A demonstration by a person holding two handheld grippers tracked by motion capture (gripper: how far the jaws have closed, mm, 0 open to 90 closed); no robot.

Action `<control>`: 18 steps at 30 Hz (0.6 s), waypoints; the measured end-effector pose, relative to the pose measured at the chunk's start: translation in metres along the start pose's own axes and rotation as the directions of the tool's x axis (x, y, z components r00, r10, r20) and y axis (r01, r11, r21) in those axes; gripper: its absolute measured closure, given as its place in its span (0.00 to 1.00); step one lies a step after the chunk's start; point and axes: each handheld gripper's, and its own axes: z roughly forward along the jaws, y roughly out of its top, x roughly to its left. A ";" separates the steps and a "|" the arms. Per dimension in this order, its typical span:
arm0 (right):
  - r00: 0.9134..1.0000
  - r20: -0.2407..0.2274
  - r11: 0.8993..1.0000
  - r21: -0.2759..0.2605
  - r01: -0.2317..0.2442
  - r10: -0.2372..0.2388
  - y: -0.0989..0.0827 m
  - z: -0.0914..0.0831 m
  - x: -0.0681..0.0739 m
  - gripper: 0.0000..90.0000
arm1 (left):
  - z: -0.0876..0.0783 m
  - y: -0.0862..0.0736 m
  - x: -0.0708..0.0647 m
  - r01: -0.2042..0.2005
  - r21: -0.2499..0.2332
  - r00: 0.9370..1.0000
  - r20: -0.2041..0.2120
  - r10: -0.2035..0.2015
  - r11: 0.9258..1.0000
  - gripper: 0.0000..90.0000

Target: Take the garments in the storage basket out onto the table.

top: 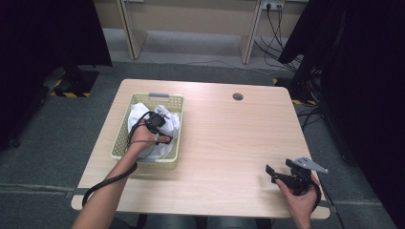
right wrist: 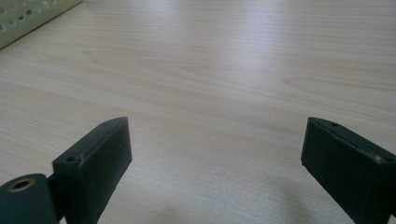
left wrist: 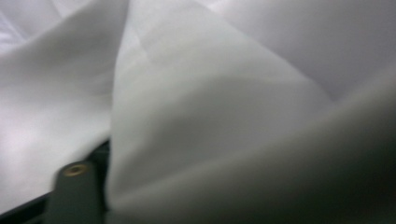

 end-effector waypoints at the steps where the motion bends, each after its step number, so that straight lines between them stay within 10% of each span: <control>1: 1.000 0.000 1.000 0.000 0.001 -0.001 0.000 0.000 0.000 0.10 | -0.001 -0.001 0.001 -0.006 -0.005 1.000 -0.010 0.006 1.000 0.38; 18: 1.000 -0.001 1.000 -0.003 -0.004 0.004 0.000 0.000 -0.001 0.10 | -0.007 -0.002 -0.004 -0.031 -0.097 0.994 -0.110 0.020 0.995 0.78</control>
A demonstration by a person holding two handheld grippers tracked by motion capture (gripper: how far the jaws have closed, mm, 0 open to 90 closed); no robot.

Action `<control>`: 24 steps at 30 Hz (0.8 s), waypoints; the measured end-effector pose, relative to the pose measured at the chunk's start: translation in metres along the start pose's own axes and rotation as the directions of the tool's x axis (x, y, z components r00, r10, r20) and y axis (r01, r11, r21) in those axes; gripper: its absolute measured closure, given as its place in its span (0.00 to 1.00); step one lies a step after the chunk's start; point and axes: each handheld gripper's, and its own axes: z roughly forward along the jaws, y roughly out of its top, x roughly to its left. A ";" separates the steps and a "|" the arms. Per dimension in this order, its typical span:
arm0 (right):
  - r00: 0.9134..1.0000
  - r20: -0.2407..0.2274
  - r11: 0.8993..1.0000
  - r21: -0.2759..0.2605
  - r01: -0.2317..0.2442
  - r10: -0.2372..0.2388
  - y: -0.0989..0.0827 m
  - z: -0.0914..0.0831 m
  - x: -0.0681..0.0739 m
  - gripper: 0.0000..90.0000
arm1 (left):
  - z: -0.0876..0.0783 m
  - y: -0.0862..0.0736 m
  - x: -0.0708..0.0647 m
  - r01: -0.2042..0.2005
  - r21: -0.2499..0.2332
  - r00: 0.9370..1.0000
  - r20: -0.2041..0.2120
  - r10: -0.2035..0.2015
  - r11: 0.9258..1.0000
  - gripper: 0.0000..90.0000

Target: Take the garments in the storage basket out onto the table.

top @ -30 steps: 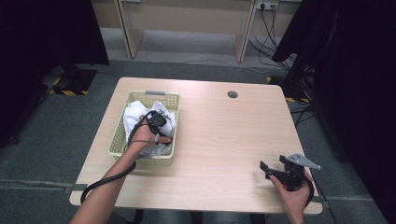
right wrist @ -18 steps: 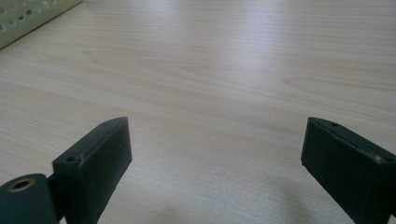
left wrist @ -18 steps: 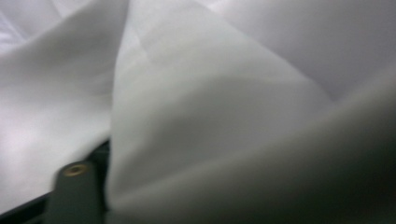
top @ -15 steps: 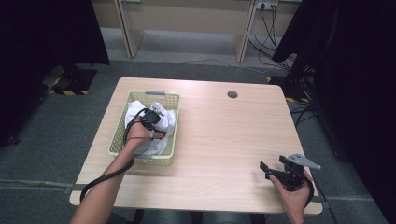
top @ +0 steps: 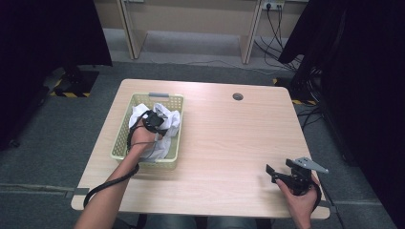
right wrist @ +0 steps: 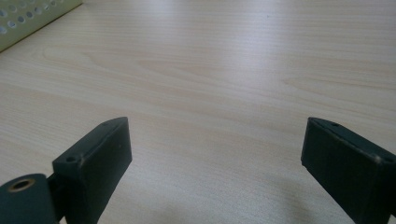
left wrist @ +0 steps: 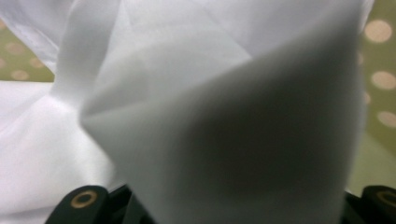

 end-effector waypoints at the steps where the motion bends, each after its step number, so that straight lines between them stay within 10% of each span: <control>1: 1.000 0.000 1.000 0.000 -0.001 0.001 0.000 0.000 0.000 0.10 | 0.000 -0.001 -0.001 0.000 -0.006 1.000 -0.006 0.000 1.000 0.79; 24: 1.000 0.001 1.000 -0.002 0.001 -0.001 0.000 0.000 0.000 0.10 | -0.028 0.000 -0.008 0.044 -0.226 0.998 -0.044 -0.055 0.973 0.83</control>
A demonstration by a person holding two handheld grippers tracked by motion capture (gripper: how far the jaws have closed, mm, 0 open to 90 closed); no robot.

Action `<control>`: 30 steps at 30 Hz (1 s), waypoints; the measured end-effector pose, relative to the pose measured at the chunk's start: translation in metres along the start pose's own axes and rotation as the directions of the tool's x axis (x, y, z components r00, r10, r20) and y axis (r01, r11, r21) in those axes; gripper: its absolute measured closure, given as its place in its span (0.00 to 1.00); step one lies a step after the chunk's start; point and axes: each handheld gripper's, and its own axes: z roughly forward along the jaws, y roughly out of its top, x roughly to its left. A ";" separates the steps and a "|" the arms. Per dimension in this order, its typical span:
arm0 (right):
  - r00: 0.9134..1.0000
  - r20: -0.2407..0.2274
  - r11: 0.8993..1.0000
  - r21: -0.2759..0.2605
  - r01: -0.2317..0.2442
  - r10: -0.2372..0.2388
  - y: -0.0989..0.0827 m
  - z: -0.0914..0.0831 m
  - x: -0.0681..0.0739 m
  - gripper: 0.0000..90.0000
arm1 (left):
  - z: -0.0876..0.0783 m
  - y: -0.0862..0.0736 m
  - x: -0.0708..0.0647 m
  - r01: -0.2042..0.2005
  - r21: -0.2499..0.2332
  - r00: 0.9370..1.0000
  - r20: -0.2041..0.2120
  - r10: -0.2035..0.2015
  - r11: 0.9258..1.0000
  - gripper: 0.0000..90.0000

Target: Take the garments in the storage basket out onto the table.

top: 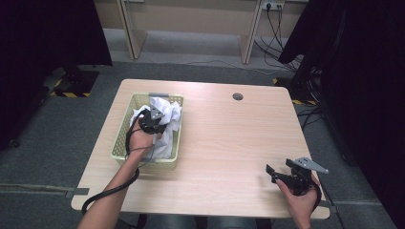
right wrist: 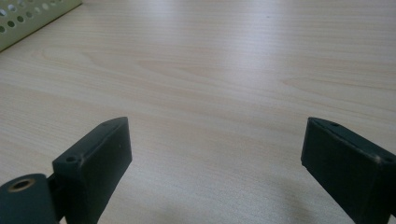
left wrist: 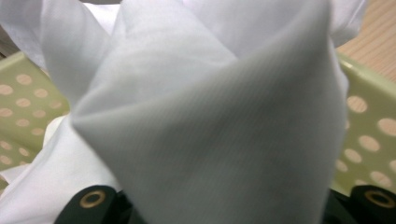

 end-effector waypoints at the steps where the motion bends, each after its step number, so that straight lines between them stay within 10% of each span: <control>1: 1.000 0.000 1.000 0.000 0.000 0.000 0.000 0.000 0.000 0.10 | -0.001 0.001 0.000 -0.002 -0.002 1.000 0.000 0.002 1.000 0.83; 30: 1.000 0.003 1.000 0.000 0.003 -0.003 0.000 0.000 0.001 0.10 | -0.022 0.012 -0.004 0.005 -0.131 0.999 -0.046 -0.011 0.991 0.83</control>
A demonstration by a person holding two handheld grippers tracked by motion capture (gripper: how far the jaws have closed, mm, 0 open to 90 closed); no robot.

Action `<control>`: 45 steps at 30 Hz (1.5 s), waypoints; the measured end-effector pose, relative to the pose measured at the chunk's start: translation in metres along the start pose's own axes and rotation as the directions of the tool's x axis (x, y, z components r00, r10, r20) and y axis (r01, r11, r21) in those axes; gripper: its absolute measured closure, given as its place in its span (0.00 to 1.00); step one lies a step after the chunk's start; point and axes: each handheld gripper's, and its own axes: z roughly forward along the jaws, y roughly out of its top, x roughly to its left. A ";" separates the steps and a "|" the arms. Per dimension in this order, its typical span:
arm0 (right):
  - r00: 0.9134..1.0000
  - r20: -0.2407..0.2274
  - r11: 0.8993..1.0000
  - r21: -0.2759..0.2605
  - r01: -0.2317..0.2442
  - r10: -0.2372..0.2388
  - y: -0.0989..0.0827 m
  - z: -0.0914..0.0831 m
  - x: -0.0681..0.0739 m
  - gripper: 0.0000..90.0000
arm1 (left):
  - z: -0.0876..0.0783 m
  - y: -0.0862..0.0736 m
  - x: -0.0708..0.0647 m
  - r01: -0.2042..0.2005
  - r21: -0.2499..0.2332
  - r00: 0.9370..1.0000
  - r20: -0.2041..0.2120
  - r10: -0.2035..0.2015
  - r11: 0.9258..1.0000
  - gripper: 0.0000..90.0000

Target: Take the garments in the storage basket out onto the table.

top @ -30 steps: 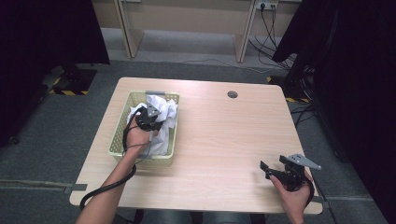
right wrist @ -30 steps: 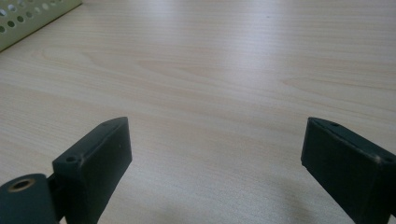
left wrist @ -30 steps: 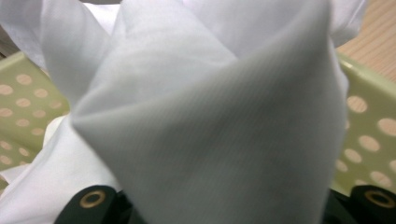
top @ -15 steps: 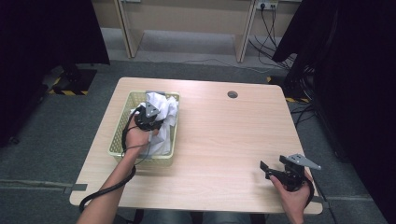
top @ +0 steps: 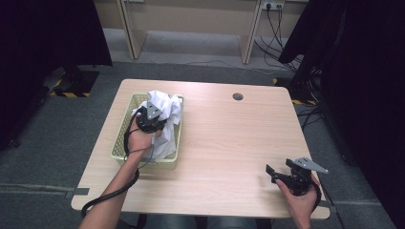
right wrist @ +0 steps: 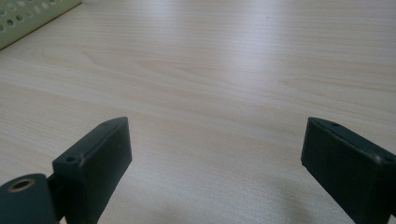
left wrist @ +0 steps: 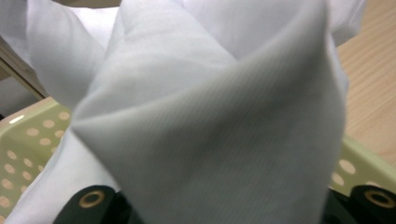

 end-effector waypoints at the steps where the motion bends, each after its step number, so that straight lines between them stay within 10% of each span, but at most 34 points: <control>1: 1.000 0.000 1.000 -0.001 0.003 -0.003 0.000 0.000 0.000 0.10 | -0.001 0.001 0.000 -0.003 -0.005 1.000 -0.004 0.003 1.000 0.83; 45: 1.000 0.001 1.000 -0.003 0.004 -0.004 0.000 0.000 0.000 0.10 | -0.025 0.035 -0.007 -0.009 -0.162 0.999 -0.033 0.004 0.987 0.83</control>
